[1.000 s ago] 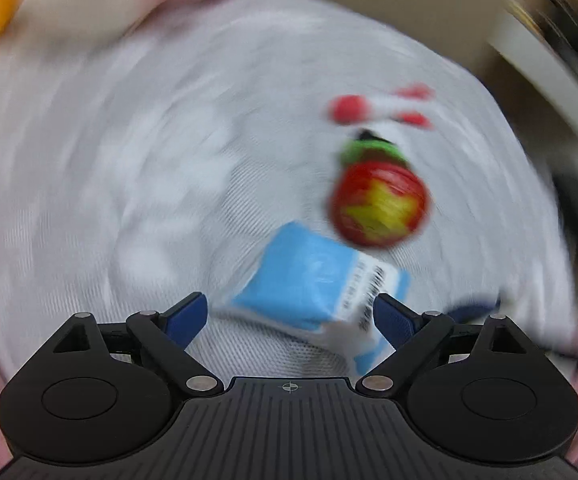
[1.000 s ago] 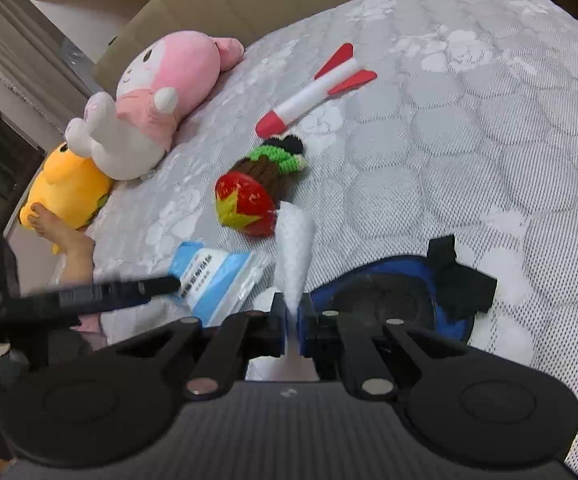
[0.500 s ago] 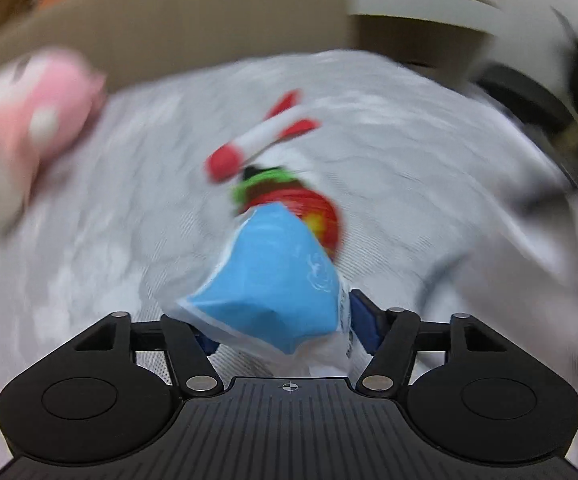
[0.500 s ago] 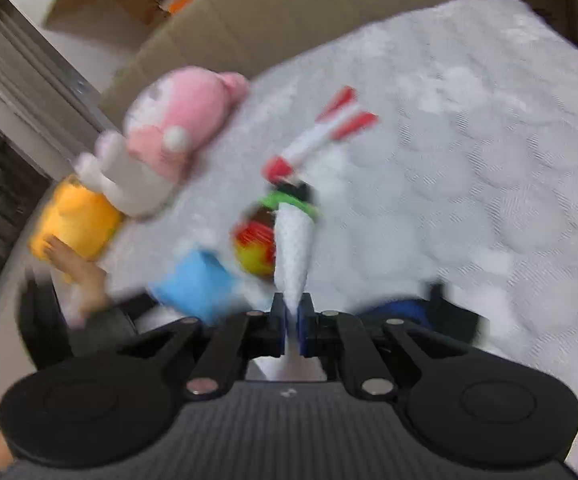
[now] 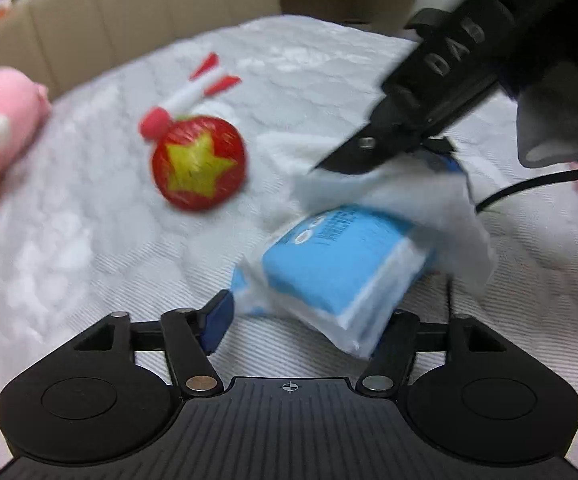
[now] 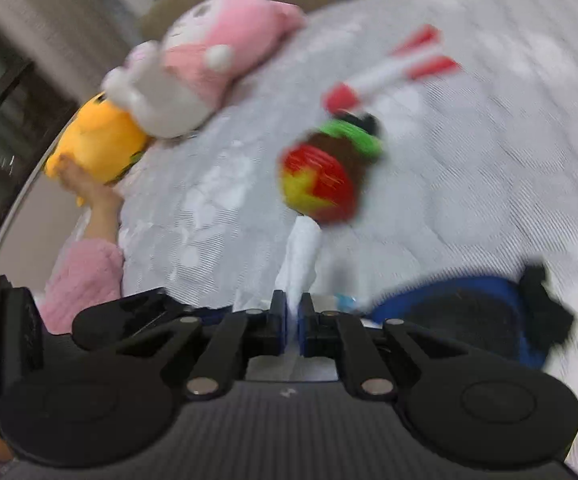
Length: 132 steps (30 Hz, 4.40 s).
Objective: Organize soft objects
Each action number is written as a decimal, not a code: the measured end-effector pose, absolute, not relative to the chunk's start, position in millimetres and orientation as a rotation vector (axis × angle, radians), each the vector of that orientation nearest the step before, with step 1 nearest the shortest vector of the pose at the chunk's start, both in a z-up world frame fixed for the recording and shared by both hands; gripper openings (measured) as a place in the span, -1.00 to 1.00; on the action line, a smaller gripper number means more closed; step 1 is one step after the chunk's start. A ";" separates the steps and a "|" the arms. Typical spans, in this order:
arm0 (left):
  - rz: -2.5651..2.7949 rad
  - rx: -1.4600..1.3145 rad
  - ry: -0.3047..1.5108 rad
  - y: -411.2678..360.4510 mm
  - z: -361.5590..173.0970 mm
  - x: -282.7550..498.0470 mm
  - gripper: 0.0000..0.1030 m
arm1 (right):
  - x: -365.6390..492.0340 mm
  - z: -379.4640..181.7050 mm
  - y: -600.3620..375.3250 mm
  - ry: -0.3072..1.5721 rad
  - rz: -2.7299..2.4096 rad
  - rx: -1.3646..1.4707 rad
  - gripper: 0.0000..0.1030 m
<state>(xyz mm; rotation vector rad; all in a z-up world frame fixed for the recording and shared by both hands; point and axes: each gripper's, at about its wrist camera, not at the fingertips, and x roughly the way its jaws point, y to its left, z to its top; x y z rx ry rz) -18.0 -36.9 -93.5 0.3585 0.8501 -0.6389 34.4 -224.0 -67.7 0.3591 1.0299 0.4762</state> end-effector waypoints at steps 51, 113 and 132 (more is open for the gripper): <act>-0.357 0.005 1.008 -12.0 -98.4 50.6 0.21 | -10.4 -22.0 -265.5 0.801 0.362 0.475 -0.91; -0.709 -0.130 1.235 -23.0 -103.1 52.6 0.78 | -9.5 -87.3 -258.5 1.066 0.356 0.248 -0.89; -0.572 1.029 0.482 -95.9 -114.1 -51.4 0.25 | 50.9 -27.2 -205.2 0.852 0.517 0.302 -0.89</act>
